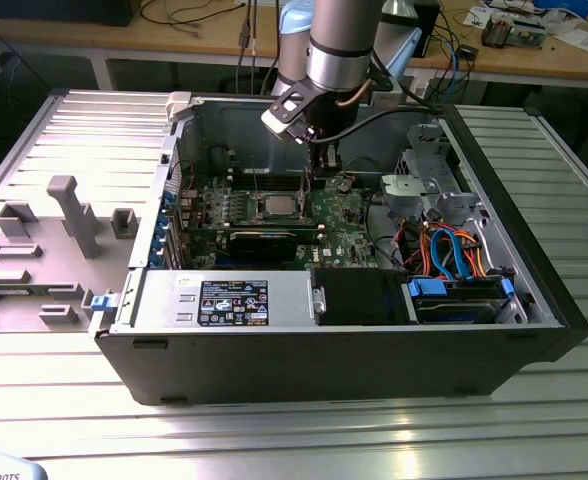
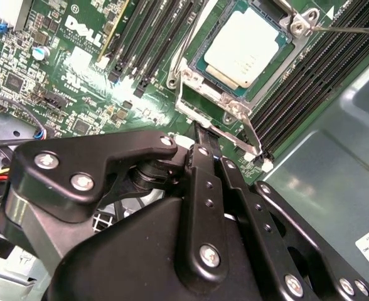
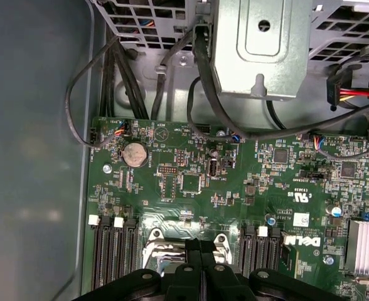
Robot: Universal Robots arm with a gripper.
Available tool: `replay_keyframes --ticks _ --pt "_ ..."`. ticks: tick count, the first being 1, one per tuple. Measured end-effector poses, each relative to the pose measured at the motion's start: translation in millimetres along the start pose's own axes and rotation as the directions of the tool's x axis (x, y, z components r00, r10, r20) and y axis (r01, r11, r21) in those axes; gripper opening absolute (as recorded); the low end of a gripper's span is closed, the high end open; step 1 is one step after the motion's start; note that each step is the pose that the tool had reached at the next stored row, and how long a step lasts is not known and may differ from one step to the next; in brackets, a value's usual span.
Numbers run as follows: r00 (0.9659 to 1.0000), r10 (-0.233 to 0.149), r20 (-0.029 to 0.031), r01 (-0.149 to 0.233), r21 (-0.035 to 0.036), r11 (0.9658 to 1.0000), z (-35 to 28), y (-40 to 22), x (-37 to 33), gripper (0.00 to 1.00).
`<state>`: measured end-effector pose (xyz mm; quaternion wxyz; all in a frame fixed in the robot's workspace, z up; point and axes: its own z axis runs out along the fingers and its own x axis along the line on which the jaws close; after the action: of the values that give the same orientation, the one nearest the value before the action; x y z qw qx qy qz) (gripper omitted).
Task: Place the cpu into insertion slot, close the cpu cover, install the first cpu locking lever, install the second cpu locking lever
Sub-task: 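Close the cpu cover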
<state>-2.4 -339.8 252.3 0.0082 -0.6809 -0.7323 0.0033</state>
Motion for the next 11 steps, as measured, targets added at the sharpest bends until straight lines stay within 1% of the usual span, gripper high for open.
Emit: replay_keyframes --ticks 5,7,11 --pt "1.0 0.0 -0.0001 0.0 0.0 1.0 0.2 -6.7 0.5 0.11" --pt "1.0 0.0 -0.0001 0.0 0.0 1.0 0.2 -8.0 0.6 0.11" --pt "1.0 0.0 0.0 0.0 0.0 1.0 0.1 -8.2 0.6 0.11"
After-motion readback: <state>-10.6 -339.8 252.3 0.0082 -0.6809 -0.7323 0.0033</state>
